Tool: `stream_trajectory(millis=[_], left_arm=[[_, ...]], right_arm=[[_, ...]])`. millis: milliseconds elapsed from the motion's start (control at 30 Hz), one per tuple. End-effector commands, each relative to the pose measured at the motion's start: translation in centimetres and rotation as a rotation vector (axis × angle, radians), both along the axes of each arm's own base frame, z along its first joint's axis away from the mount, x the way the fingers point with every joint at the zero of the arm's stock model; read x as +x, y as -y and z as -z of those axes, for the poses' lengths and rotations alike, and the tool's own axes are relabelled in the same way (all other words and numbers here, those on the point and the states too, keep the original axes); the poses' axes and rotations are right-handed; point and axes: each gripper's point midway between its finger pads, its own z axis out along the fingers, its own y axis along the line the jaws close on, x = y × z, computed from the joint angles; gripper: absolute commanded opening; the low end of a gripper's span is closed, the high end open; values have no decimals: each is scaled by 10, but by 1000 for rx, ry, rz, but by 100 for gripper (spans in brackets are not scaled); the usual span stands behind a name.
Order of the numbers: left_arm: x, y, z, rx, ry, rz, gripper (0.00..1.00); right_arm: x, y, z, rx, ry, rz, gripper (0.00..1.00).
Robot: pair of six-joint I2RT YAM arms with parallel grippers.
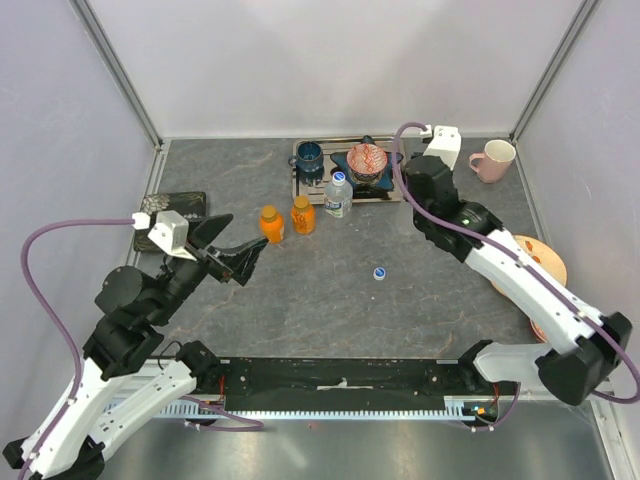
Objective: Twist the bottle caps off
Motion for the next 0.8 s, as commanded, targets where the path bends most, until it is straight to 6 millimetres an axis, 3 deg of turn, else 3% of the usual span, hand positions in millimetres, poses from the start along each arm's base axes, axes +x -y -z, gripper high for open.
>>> stream_trajectory(millis=[0,167,367,600,767], left_arm=[[9,1,18,21,-47,-29,99],[11,4,26,12,-68,-23,100],[13,6,38,23,-91,-22,99],[16,9,46,20,-109,-20,99],[18,13,47,23,-116,-12,99]], right_arm=[[25,32,20,-5,40,182,0],[52,43,41,22,73,260,0],[81,39,79,-11,0,276,0],[91,34,98,-10,-26,265,0],[97,32,100,-6,-22,267,0]])
